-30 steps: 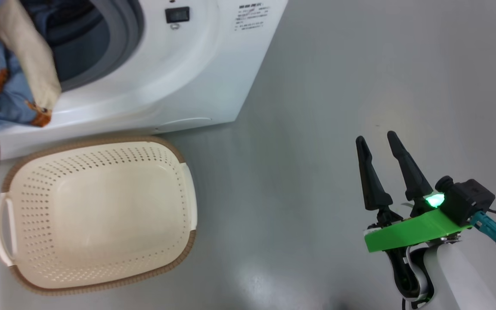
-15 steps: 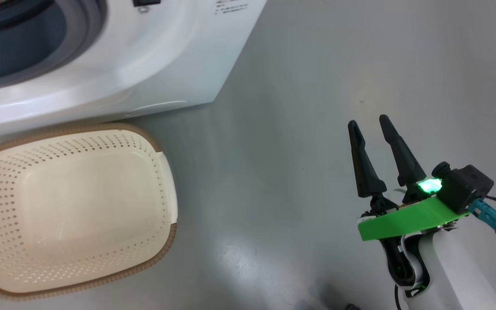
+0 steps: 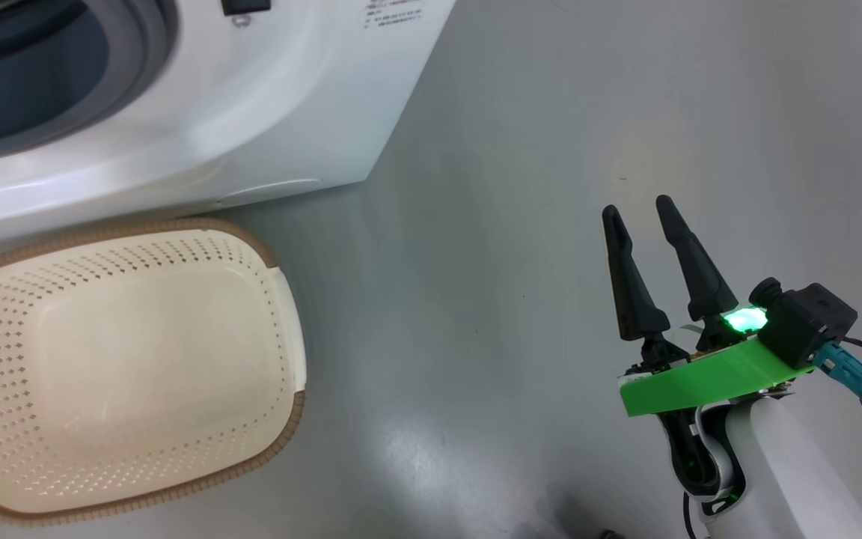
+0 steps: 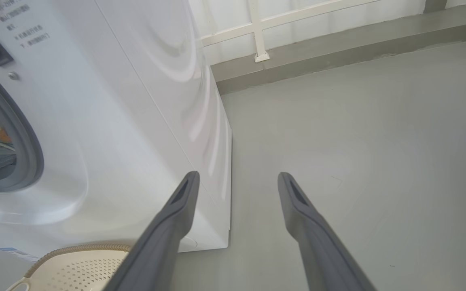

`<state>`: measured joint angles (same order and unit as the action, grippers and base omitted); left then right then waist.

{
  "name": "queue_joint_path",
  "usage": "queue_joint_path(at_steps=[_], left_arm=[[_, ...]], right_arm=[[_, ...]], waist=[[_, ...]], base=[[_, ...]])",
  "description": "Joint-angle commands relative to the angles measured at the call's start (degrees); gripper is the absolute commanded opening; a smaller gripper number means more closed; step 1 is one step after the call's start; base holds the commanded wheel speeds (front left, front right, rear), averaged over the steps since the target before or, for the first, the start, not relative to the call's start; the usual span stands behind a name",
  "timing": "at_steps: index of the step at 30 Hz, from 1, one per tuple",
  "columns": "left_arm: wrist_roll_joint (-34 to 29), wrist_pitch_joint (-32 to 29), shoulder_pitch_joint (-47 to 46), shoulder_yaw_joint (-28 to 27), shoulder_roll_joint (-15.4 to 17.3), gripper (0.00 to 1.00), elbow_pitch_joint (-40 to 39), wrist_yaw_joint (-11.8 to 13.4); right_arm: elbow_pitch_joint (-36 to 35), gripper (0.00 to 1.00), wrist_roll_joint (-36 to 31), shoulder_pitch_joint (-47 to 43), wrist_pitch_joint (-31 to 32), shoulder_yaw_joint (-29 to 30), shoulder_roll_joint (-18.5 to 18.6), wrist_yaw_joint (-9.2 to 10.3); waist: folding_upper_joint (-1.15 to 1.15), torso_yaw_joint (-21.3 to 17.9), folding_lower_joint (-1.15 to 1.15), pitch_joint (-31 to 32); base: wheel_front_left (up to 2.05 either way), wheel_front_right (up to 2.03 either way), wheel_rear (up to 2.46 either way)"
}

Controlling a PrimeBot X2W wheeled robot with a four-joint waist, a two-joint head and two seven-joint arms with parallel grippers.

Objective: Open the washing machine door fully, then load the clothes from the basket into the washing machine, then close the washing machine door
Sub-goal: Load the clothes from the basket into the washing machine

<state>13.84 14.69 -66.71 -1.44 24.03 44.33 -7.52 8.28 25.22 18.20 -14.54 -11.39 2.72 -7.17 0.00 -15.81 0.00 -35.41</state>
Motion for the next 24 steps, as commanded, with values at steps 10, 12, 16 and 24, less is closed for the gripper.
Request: queue_joint_path(at_steps=[10,12,16,24], left_arm=[[0.1,0.3,3.2,-0.7,1.9,1.00,-2.3,0.0],[0.1,0.3,4.3,-0.9,1.6,1.00,-2.7,0.0],[-0.2,0.3,7.5,-1.0,0.5,1.00,-3.9,0.0],[-0.2,0.3,17.0,-2.3,-3.5,1.00,-8.1,0.0]], right_arm=[[-1.1,1.00,-0.3,-0.4,-0.5,-1.4,0.2,-0.32],[-0.9,1.00,-0.4,-0.5,-0.5,-1.3,0.2,-0.32],[-0.8,1.00,-1.1,-0.8,-0.5,-1.0,0.2,-0.32],[-0.1,1.00,-3.2,-1.6,-0.5,0.3,0.2,-0.32]], waist=[[0.00,0.5,0.00,1.2],[0.00,0.6,0.00,1.8],[0.00,1.0,0.00,3.3],[0.00,3.0,0.00,7.7]], base=[[0.00,0.00,0.00],[0.00,0.00,0.00],[0.00,0.00,0.00],[0.00,0.00,0.00]])
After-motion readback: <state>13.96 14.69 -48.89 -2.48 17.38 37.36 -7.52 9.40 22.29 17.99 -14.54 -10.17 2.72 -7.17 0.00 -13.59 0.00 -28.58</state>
